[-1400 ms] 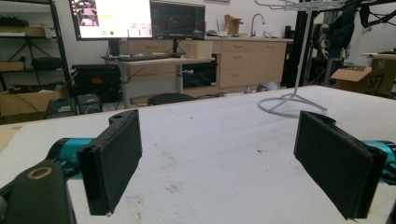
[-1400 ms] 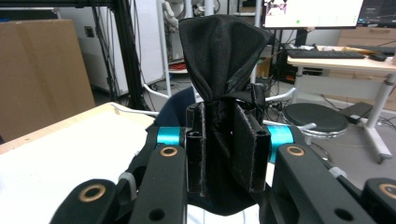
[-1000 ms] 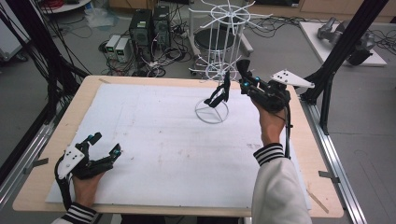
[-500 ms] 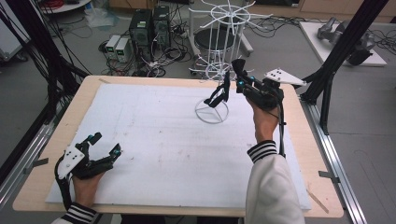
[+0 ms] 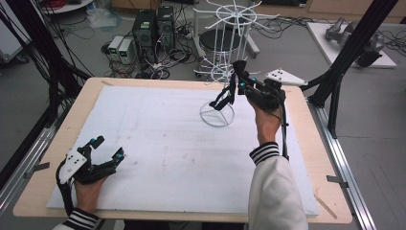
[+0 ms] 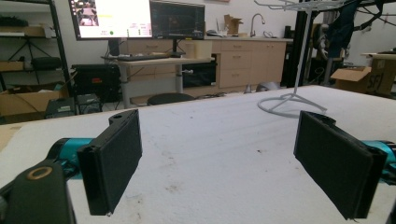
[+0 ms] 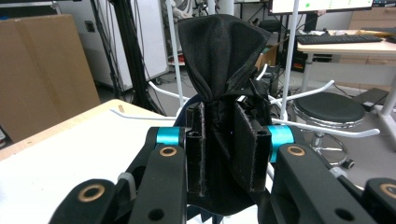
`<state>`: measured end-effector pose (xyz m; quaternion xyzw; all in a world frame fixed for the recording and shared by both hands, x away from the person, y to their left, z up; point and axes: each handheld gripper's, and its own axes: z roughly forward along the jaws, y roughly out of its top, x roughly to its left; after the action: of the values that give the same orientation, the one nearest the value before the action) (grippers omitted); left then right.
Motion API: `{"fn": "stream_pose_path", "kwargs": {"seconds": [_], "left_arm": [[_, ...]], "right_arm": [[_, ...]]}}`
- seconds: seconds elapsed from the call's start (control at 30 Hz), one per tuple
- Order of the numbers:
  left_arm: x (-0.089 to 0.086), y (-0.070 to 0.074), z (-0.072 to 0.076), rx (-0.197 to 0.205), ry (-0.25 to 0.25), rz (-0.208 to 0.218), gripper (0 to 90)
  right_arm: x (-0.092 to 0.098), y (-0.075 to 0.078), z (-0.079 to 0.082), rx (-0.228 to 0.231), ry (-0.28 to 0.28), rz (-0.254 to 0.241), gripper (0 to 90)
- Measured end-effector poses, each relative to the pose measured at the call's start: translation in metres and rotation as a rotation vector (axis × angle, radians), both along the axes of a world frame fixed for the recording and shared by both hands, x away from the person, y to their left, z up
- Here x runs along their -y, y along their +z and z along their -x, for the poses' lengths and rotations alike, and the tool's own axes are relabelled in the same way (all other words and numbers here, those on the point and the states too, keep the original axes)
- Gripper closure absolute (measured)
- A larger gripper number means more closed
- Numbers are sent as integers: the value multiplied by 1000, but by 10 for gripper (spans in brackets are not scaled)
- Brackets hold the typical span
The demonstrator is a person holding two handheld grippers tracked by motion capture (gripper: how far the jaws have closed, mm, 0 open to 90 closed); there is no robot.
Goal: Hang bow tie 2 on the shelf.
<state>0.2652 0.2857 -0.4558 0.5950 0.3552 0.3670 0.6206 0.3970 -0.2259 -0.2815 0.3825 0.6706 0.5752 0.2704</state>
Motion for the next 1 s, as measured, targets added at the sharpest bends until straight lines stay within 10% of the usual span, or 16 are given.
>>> {"fn": "stream_pose_path", "kwargs": {"seconds": [0.83,1.0], "left_arm": [[0,0,0,0,-2,0,156],[0,0,0,-1,-1,1,156]], "right_arm": [[-2,1,4,-6,24,64,553],[-2,0,10,-4,62,73,354]]}}
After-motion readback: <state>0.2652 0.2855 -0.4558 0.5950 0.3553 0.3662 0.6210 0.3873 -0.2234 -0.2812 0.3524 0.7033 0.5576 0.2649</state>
